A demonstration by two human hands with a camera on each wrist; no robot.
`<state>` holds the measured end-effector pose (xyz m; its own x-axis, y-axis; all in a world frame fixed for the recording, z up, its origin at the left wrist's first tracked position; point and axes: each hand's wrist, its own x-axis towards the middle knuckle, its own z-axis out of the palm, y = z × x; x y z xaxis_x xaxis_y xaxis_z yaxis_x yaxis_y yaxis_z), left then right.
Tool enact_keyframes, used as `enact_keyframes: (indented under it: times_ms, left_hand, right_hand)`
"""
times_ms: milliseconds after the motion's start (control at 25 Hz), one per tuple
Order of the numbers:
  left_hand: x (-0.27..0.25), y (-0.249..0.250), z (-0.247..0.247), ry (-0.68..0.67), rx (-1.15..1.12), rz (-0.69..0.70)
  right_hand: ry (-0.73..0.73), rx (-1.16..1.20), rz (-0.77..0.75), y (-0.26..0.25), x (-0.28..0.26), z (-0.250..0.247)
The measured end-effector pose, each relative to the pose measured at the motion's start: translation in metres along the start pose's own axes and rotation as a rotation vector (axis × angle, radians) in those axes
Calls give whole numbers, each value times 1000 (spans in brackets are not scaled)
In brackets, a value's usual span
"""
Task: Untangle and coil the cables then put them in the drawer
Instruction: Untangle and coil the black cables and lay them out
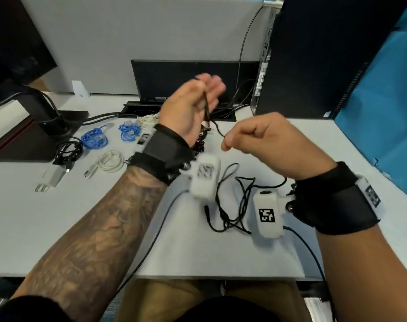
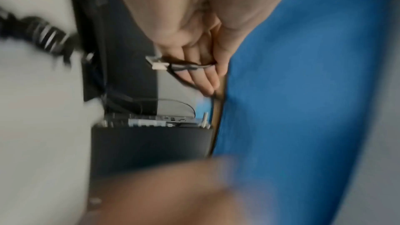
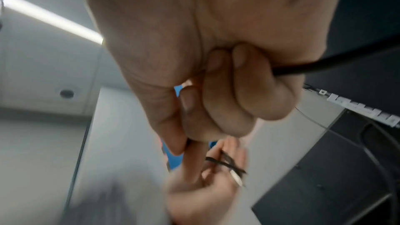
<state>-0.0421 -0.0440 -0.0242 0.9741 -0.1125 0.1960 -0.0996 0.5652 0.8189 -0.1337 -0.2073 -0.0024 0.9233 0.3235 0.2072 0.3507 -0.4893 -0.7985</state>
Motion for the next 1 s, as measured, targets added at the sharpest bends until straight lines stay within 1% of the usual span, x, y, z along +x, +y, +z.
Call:
enact_keyframes:
  times_ms: [40,80,160,240,360,400,440,560,600,640,760,800,880,920,1000]
  left_hand:
    - [8,6,-4,69,-198,-62]
    - [14,10,-8,115,-302,-92]
    - [21,12,-8,123,-348,-92]
    - [21,11,-5,129,-396,-93]
    - [20,9,3,78,-397,-73]
    - [19,3,3,68,-335,-63]
    - [17,-3,2,51,-221,-41]
    - [8,-25,-2,-65,288,69]
    - [5,-28,-4,-126,429,60]
    - [1,-27,-5,-195,508,16]
    - [0,-12,-2,-364,568,-143]
    - [4,-3,-1,-403,541,-175]
    - [16,19,3,-465,344,-240]
    - [24,29,5,-479,208,-261]
    - [44,45,7,-437,-32,-220]
  right_hand:
    - [-37,-59,25,5,0,5]
    - [-55,-108,54,9,0,9]
    - [-56,-153,85,13,3,7]
    - [-87,-193,106,13,4,4]
    - [-124,-185,94,11,4,0]
    - [-121,-168,73,11,4,-1]
    - [-84,-153,39,10,6,-3]
    - [138,-111,-55,12,15,-19]
    - [187,-103,-72,13,20,-25]
    - [221,-119,-85,15,26,-30]
    - [321,-194,-105,24,50,-40]
    - [362,-183,-111,28,60,-40]
    - [404,-100,-113,32,80,-34]
    - [391,-44,-101,33,88,-30]
    - [304,32,-68,32,106,-23]
